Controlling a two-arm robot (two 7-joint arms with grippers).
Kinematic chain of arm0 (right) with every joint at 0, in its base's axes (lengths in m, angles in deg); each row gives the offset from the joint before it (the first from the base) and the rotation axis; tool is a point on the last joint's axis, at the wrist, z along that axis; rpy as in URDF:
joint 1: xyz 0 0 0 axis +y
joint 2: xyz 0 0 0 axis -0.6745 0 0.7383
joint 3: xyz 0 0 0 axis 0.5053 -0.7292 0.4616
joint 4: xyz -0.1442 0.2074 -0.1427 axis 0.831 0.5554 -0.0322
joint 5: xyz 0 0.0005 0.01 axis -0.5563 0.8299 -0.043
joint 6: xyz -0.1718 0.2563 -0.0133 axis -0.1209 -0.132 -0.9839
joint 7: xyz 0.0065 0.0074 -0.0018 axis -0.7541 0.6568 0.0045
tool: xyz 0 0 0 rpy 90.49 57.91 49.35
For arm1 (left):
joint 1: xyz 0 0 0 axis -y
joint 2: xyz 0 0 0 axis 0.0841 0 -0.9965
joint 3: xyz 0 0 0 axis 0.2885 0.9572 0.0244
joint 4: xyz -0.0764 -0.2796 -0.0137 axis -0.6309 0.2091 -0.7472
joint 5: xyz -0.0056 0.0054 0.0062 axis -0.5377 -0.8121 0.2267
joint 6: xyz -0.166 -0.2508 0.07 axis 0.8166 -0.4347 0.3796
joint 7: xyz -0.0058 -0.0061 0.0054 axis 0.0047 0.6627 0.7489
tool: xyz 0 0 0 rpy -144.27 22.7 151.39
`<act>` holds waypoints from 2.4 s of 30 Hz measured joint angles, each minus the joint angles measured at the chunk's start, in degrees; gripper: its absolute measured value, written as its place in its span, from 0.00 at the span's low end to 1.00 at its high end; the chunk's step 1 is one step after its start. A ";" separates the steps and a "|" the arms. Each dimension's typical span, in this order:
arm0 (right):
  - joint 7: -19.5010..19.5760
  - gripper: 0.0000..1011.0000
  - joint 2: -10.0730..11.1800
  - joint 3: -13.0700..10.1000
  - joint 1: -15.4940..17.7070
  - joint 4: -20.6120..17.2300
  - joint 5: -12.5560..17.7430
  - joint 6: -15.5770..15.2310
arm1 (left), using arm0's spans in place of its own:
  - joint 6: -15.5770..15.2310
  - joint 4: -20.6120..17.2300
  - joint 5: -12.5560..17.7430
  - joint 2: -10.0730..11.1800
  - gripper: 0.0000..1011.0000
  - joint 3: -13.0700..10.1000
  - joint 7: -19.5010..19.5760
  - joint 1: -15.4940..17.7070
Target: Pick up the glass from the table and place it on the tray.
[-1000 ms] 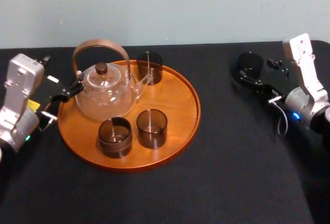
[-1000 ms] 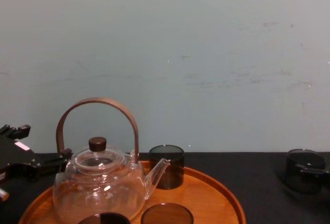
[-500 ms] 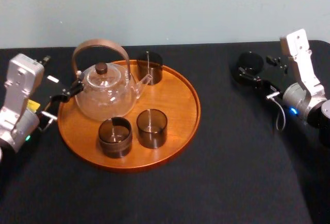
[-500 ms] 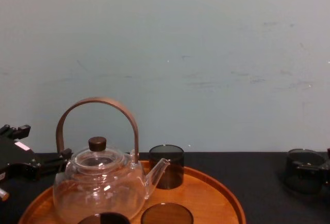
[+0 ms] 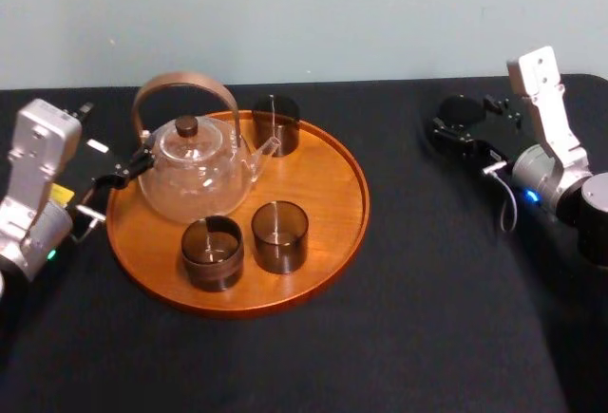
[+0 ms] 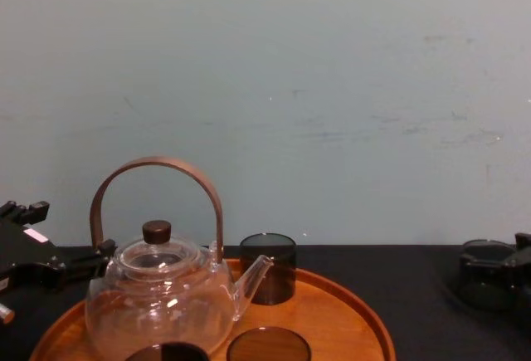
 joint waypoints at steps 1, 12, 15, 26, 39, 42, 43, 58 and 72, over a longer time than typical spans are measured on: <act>-0.04 0.99 -0.08 0.02 -0.24 0.39 0.00 0.14 | 0.00 0.00 0.00 0.00 1.00 0.00 0.00 0.00; -0.03 0.99 -0.90 0.16 -2.72 4.41 -0.31 1.48 | 0.00 0.00 0.00 0.00 1.00 0.00 0.00 0.00; -0.04 0.99 -0.86 0.17 -2.64 4.29 -0.31 1.47 | 0.00 0.00 0.00 0.00 1.00 0.00 0.00 0.00; -0.07 0.83 -0.80 0.12 -2.43 3.96 -0.27 1.36 | 0.00 0.00 0.00 0.00 1.00 0.00 0.00 0.00; -0.09 0.54 -0.74 0.09 -2.32 3.86 -0.27 1.20 | 0.00 0.00 0.00 0.00 1.00 0.00 0.00 0.00; -0.80 0.48 -0.67 0.02 -2.09 3.67 0.09 1.59 | 0.00 0.00 0.00 0.00 1.00 0.00 0.00 0.00; -1.30 0.42 -0.59 0.01 -1.84 3.24 0.36 1.79 | 0.00 0.00 0.00 0.00 1.00 0.00 0.00 0.00; -2.08 0.00 0.24 0.68 0.50 -1.74 1.04 0.95 | 0.00 0.00 0.00 0.00 1.00 0.00 0.00 0.00; -1.65 0.00 0.62 0.77 1.11 -3.43 1.24 0.25 | 0.00 0.00 0.00 0.00 1.00 0.00 0.00 0.00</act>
